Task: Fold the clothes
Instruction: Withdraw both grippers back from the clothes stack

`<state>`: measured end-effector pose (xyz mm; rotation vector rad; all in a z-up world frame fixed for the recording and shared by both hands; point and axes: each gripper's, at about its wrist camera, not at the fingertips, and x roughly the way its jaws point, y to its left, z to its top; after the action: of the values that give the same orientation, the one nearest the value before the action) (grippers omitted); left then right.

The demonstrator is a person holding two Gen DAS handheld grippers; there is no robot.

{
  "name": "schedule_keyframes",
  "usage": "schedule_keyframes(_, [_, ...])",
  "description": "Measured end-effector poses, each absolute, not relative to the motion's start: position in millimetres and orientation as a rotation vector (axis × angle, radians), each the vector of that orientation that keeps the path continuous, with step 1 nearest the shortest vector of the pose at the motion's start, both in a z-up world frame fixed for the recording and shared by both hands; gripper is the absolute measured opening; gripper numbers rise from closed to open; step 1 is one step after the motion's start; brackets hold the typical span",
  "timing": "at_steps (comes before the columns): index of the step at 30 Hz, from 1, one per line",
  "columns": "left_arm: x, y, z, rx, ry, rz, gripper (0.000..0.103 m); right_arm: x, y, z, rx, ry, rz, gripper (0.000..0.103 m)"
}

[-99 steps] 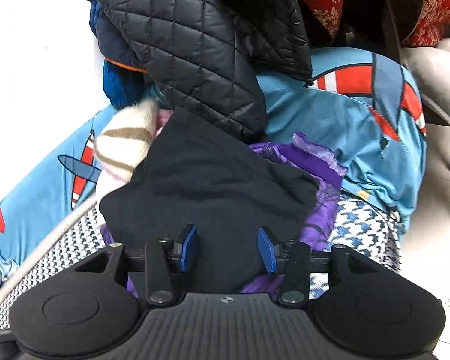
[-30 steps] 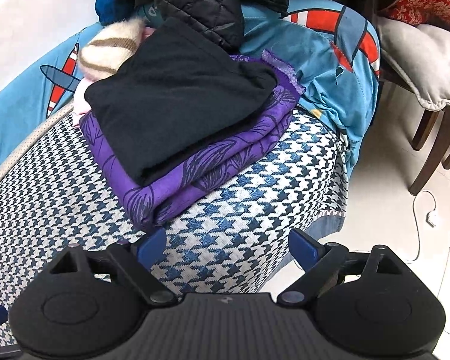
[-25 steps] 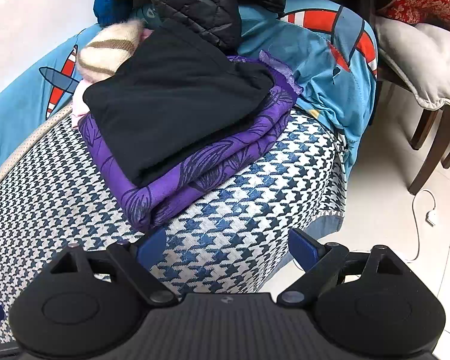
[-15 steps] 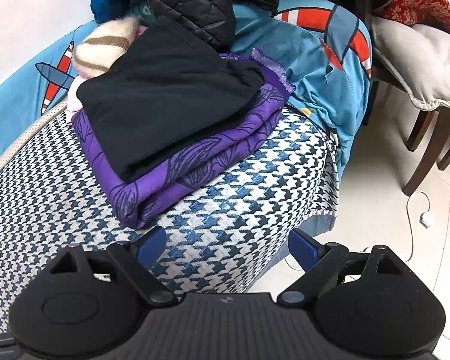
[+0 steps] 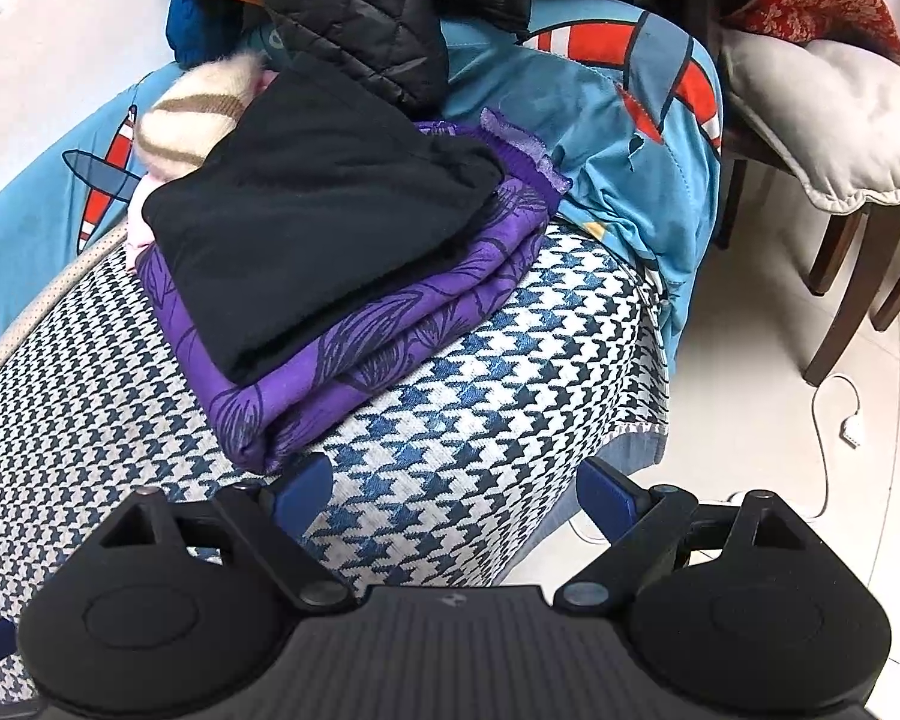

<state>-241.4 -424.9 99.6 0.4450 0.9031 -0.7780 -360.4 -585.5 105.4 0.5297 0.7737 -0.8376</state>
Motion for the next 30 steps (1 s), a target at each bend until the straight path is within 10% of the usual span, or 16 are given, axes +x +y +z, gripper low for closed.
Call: schedule_keyframes(30, [-249.8,-425.6,116.2,0.444,0.842,-0.788,0.103,-362.4,-588.7,105.1,0.549,0.768,-0.851,0.088])
